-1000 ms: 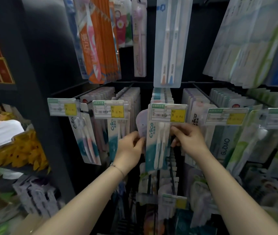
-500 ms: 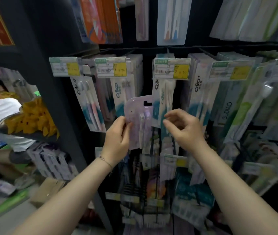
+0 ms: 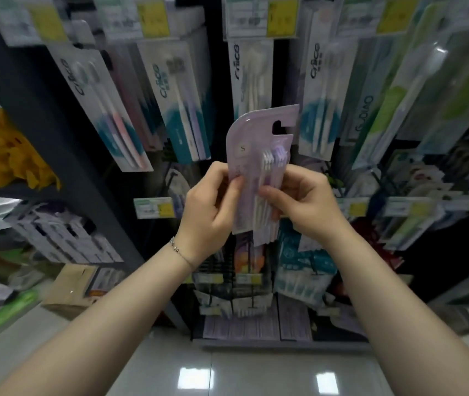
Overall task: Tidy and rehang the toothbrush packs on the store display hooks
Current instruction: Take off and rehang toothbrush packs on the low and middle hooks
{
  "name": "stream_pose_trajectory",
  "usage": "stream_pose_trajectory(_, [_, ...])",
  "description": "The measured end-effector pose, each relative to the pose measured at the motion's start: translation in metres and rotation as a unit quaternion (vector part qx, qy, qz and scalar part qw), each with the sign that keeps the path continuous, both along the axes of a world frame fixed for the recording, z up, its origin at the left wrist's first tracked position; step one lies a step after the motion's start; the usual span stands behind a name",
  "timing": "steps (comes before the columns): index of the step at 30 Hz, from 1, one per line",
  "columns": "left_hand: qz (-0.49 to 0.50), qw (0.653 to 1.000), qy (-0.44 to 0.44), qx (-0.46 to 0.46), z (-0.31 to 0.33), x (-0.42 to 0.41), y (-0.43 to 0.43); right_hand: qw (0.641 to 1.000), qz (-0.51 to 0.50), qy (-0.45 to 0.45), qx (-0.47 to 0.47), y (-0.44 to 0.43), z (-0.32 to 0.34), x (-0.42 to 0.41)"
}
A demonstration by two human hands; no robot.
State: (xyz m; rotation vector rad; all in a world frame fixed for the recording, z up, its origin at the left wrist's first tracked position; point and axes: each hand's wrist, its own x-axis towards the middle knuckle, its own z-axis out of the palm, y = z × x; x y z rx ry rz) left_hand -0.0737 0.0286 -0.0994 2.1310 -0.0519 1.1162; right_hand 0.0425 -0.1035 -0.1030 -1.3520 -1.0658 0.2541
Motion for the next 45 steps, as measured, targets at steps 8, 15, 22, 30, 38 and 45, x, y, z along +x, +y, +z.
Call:
stream_pose_trajectory(8, [-0.044,0.993,0.097,-0.046,-0.056,0.011,-0.030,0.992,-0.041,0.060,-0.102,-0.042,-0.045,0.008])
stream_pose_trajectory(15, [-0.079,0.969,0.215,-0.091,-0.112,0.022,-0.051,0.973,-0.070,0.089,-0.203,-0.074,-0.097,0.021])
stream_pose_trajectory(22, [-0.080,0.934,0.284,-0.199,-0.162,0.037,-0.070,0.948,-0.088,0.110,-0.286,-0.094,-0.143,0.037])
stream_pose_trajectory(30, [-0.057,0.903,0.339,-0.257,-0.194,0.071,-0.079,0.916,-0.092,0.111,-0.375,-0.097,-0.171,0.069])
stream_pose_trajectory(38, [-0.027,0.895,0.351,-0.275,-0.207,0.113,-0.081,0.903,-0.095,0.073,-0.412,-0.092,-0.176,0.114])
stream_pose_trajectory(45, [-0.032,0.882,0.352,-0.311,-0.190,0.142,-0.082,0.920,-0.099,0.109,-0.364,-0.091,-0.160,0.137])
